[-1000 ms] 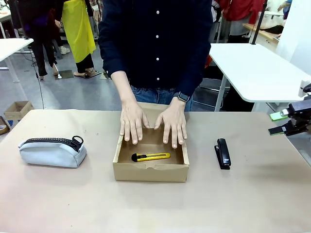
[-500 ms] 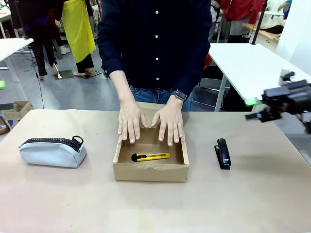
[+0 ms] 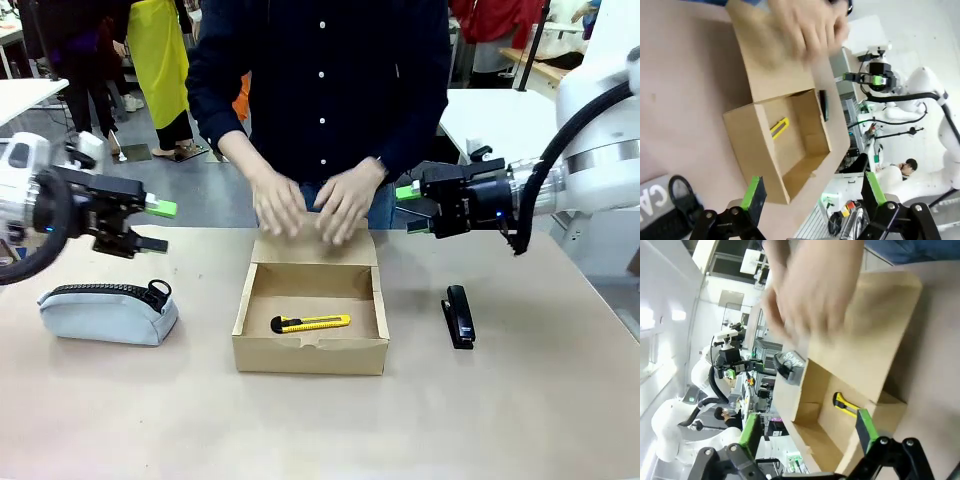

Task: Pack the item into the box.
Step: Close the Mailer Box.

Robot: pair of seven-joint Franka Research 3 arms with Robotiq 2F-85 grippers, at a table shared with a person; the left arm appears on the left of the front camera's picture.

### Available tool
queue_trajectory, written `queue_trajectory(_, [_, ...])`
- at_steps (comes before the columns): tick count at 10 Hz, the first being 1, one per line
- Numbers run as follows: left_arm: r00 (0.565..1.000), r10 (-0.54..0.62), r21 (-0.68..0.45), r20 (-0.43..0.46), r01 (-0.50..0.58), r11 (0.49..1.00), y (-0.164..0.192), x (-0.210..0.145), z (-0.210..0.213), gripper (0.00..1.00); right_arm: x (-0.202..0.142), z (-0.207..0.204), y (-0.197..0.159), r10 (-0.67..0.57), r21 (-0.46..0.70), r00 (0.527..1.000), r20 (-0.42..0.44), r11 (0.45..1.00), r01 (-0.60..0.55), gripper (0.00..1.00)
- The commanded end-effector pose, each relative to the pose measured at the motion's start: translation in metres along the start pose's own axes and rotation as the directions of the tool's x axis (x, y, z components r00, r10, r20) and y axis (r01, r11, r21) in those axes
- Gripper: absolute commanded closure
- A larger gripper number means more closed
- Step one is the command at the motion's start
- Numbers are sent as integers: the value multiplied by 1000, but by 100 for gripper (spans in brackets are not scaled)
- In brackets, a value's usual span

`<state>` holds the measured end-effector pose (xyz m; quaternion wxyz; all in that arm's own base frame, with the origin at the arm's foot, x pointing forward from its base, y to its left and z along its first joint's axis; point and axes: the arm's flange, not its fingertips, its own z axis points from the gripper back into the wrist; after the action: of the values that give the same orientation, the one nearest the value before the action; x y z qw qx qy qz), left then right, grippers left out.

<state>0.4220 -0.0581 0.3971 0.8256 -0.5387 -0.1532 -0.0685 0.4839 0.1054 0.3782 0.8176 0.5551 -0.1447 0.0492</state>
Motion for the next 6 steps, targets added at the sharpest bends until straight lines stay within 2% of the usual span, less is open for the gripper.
queue_trajectory(1, [992,122,19,38,-122,992,15,24,19,0,0,4,12,19,19,1000,-2,1000,-19,0])
queue_trajectory(2, [1000,0,0,0,0,1000,0,0,0,0,0,4,12,19,19,1000,-2,1000,-19,0])
queue_trajectory(3, [1000,0,0,0,0,1000,0,0,0,0,0,4,12,19,19,1000,-2,1000,-19,0])
queue_trajectory(4, [998,56,18,9,-56,998,18,12,0,0,0,1,0,2,3,1000,-2,1000,-2,0])
queue_trajectory(5, [999,44,4,27,-44,999,17,21,-11,0,12,-14,3,2,-9,999,42,1000,-2,0])
queue_trajectory(6, [999,40,9,7,-41,999,23,39,-39,0,29,-26,-6,-19,-2,1000,20,1000,19,0])
